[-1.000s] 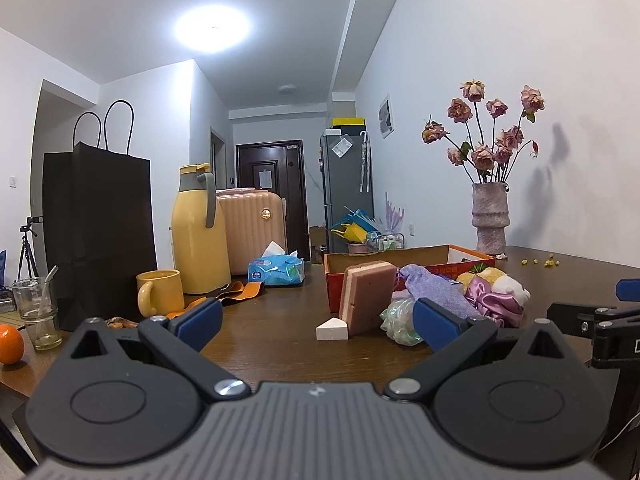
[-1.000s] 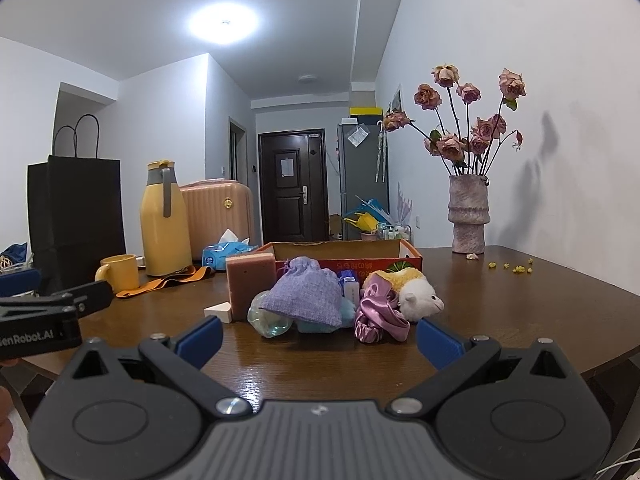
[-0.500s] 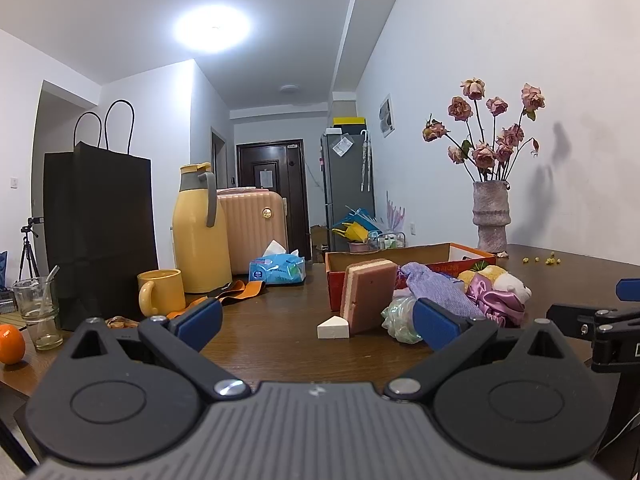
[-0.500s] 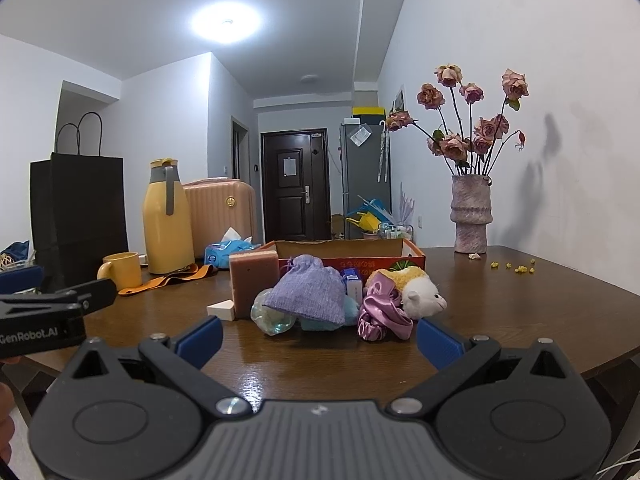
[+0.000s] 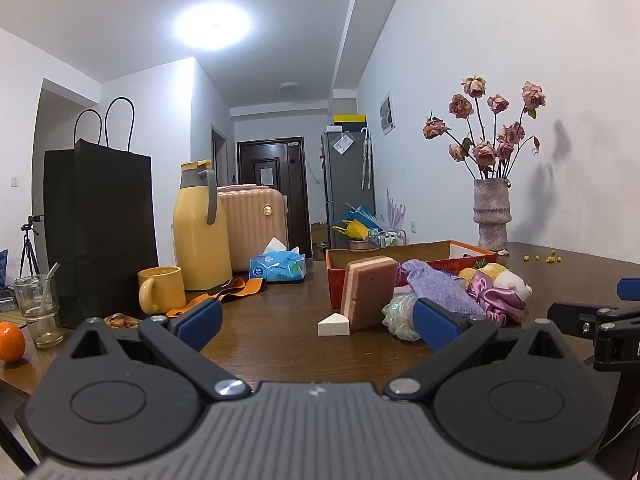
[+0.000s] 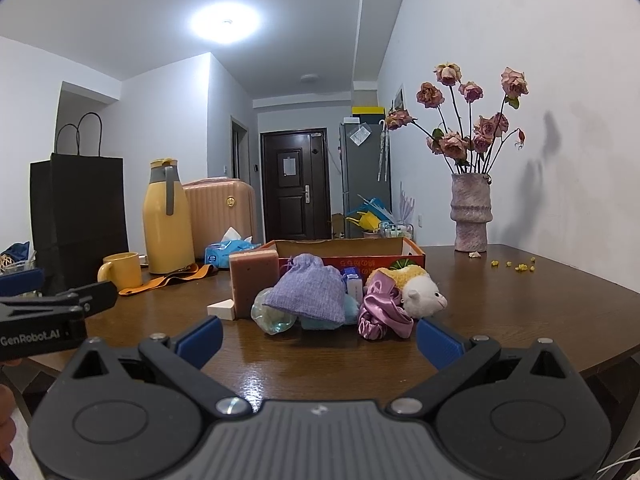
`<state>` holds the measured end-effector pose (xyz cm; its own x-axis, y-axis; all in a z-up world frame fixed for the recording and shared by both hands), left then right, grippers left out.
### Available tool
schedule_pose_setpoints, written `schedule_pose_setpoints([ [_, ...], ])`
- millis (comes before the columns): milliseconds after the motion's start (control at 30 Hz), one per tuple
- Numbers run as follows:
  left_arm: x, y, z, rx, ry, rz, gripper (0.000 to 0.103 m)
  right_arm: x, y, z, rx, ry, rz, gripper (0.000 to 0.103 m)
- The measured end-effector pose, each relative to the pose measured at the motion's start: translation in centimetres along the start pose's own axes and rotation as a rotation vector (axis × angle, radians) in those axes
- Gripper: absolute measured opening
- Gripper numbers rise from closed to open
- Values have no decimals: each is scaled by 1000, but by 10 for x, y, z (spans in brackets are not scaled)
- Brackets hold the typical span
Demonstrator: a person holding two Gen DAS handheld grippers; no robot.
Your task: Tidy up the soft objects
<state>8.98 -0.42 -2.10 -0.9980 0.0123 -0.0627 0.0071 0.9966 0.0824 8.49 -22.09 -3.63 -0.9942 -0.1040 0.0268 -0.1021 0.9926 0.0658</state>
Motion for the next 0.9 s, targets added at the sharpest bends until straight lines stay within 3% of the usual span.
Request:
schedule_pose_setpoints([
  [433, -4, 0, 2, 0, 8, -3, 103, -1, 1, 1, 10, -1, -4, 103],
  [633, -40, 11, 16, -3, 59, -12, 103, -27, 6, 10, 27, 2, -71, 99],
  [767, -71, 8, 26, 38, 120, 42, 103, -64, 1, 24, 27, 80, -75, 85],
  [900, -100, -15, 30, 54, 140, 118, 103, -97, -13, 28, -25, 141, -91, 83],
])
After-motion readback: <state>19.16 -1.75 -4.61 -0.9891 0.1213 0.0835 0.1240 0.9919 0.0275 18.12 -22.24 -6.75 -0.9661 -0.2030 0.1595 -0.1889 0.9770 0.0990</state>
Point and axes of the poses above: each gripper's, at about its wrist camera, not at the fingertips, and x roughly against the way its jaws point, y to its left, z to its underside, the point moved 9 cm from there along -x, roughly the way its jaws point, and after that the axes turned 9 degrees about -y, right-handed, at the moved point
